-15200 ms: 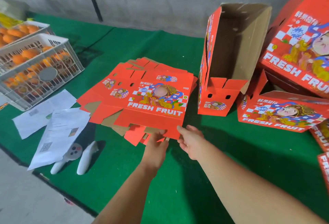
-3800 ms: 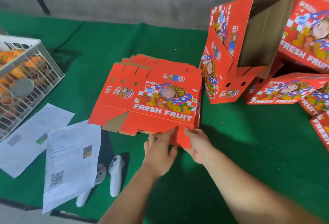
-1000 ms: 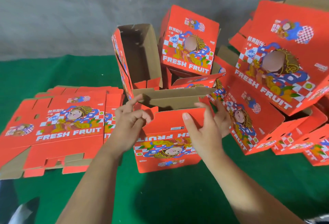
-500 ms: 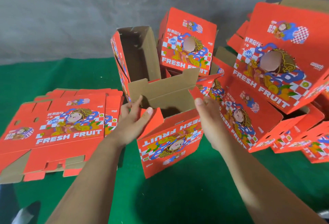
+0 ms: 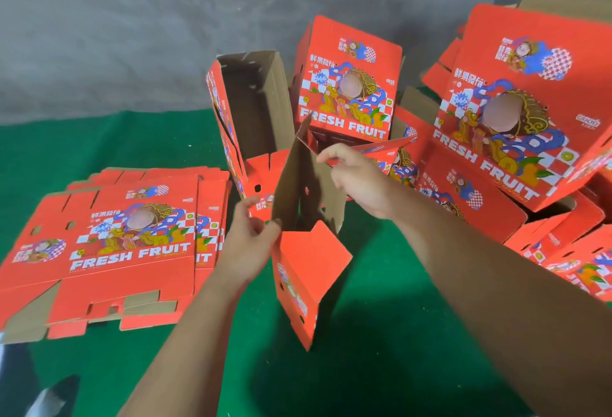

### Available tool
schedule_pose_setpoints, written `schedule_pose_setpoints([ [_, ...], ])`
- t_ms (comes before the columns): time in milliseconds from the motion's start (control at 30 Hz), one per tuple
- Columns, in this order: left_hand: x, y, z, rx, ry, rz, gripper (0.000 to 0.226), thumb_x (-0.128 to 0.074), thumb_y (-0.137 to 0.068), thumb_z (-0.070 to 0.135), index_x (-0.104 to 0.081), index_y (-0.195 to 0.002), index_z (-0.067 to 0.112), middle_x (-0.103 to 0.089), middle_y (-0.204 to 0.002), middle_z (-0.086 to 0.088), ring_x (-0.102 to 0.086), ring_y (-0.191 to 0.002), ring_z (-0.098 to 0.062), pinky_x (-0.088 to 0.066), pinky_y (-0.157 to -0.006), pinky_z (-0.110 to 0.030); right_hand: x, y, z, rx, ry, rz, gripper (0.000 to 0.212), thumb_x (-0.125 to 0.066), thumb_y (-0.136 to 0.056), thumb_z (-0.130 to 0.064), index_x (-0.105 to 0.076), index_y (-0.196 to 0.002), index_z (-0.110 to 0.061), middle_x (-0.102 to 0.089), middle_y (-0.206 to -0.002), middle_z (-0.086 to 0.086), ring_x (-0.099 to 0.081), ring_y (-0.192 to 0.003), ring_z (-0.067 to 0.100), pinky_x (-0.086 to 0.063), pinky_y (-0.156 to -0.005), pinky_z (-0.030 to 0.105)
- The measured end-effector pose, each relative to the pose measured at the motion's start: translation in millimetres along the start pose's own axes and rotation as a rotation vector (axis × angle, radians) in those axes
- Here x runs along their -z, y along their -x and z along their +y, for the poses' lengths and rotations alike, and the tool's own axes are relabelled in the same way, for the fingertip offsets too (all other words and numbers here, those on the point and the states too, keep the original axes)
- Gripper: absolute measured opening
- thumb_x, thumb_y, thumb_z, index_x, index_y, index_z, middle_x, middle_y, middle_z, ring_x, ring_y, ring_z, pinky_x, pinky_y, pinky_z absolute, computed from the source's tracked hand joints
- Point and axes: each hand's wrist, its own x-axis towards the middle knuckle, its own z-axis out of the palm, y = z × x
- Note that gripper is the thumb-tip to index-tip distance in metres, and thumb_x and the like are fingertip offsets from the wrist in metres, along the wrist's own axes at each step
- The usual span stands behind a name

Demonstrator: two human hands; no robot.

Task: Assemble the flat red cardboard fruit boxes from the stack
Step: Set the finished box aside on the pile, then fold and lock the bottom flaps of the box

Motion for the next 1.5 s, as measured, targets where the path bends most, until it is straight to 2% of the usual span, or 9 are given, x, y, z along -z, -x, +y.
schedule_pose_setpoints([
  [167, -35.5, 15.7, 7.5, -0.111, -0.242, -0.093, 0.067, -0.051, -0.085, 0.037, -0.039, -0.151, 0.039, -0.063, -0.058, 0.012, -0.057, -0.054, -0.011, -0.039, -0.055, -0.031, -2.2, -10.8, -1.7, 0.055, 0.247, -0.113, 0.049, -0.043, -0.087, -0.006, -0.064, -0.116, -0.039, -0.056, -0.066, -0.006, -0.045, -0.041, 0.004, -0.036, -0.042, 0.024],
  [300, -44.2, 15.0, 25.1, -0.037, -0.332, -0.030, 0.067, -0.059, -0.098, 0.040, -0.032, -0.159, 0.031, -0.061, -0.063, 0.011, -0.070, -0.085, -0.032, -0.054, -0.071, -0.042, 4.5, -10.0, -6.0, 0.070, 0.320, -0.141, 0.053, -0.042, -0.089, -0.003, -0.066, -0.120, -0.038, -0.072, -0.093, 0.001, -0.073, -0.083, 0.011, -0.060, -0.072, 0.040],
  [500, -84.7, 36.8, 38.3, -0.092, -0.359, -0.124, 0.081, -0.050, -0.097, 0.023, -0.005, -0.163, 0.036, -0.073, -0.102, -0.017, -0.066, -0.104, -0.043, -0.054, -0.087, -0.047, -0.8, -7.8, -26.5, -0.025, 0.403, -0.214, 0.064, -0.054, -0.092, -0.071, -0.075, -0.099, -0.012, -0.075, -0.098, -0.004, -0.067, -0.091, 0.011, -0.050, -0.081, 0.034],
  [667, -96.6, 53.8, 32.6, -0.076, -0.080, -0.384, 0.076, -0.052, -0.104, 0.026, -0.007, -0.164, 0.035, -0.070, -0.078, 0.008, -0.066, -0.073, -0.007, -0.054, -0.072, -0.030, 13.9, -5.8, -22.4, 0.082, 0.774, -0.213, 0.028, -0.049, -0.095, -0.002, -0.075, -0.108, -0.004, -0.075, -0.102, 0.011, -0.070, -0.083, 0.023, -0.056, -0.062, 0.030],
  [900, -42.8, 11.7, 35.1, -0.184, 0.079, 0.270, 0.040, -0.067, -0.093, 0.016, -0.051, -0.127, 0.003, -0.060, -0.098, -0.024, -0.066, -0.084, -0.033, -0.055, -0.076, -0.047, 42.1, 5.4, -21.3, 0.318, 0.791, -0.180, 0.041, -0.050, -0.088, 0.005, -0.073, -0.109, -0.021, -0.059, -0.099, -0.017, -0.057, -0.099, 0.011, -0.039, -0.076, 0.008],
  [1000, -1.6, -0.1, 26.0, -0.314, -0.255, 0.475, 0.069, -0.071, -0.084, 0.042, -0.053, -0.137, 0.002, -0.059, -0.120, -0.015, -0.055, -0.114, -0.039, -0.044, -0.102, -0.050, 33.3, 15.9, -24.2, 0.409, 0.838, -0.116, 0.038, -0.050, -0.090, 0.003, -0.070, -0.111, -0.022, -0.061, -0.115, -0.003, -0.060, -0.111, 0.021, -0.046, -0.098, 0.036],
  [1233, 30.2, 20.4, 16.9, -0.219, 0.120, 0.045, 0.021, -0.076, -0.092, 0.032, -0.064, -0.109, 0.032, -0.071, -0.111, -0.016, -0.072, -0.099, -0.034, -0.060, -0.083, -0.051, 3.7, 39.3, -25.9, 0.552, 1.006, 0.253, 0.043, -0.055, -0.084, 0.008, -0.065, -0.114, -0.021, -0.067, -0.105, -0.005, -0.054, -0.123, 0.022, -0.015, -0.122, 0.040],
  [1400, 22.6, 30.2, -3.9, -0.197, 0.183, -0.037, 0.045, -0.070, -0.094, -0.004, -0.054, -0.121, 0.029, -0.072, -0.115, -0.003, -0.070, -0.109, -0.022, -0.058, -0.086, -0.027, -9.8, 56.3, -4.3, 0.579, 1.027, 0.328, 0.030, -0.050, -0.075, -0.009, -0.065, -0.098, -0.021, -0.059, -0.131, 0.003, -0.044, -0.135, 0.035, -0.018, -0.116, 0.051],
  [1500, 16.2, 31.7, -13.3, -0.075, 0.234, -0.140, 0.065, -0.073, -0.088, -0.011, -0.039, -0.131, 0.024, -0.067, -0.126, -0.012, -0.068, -0.117, -0.025, -0.058, -0.086, -0.025, -17.1, 59.0, 12.3, 0.466, 1.118, 0.204, 0.036, -0.027, -0.079, -0.034, -0.060, -0.092, -0.024, -0.061, -0.099, -0.003, -0.050, -0.107, 0.030, -0.027, -0.095, 0.046],
])
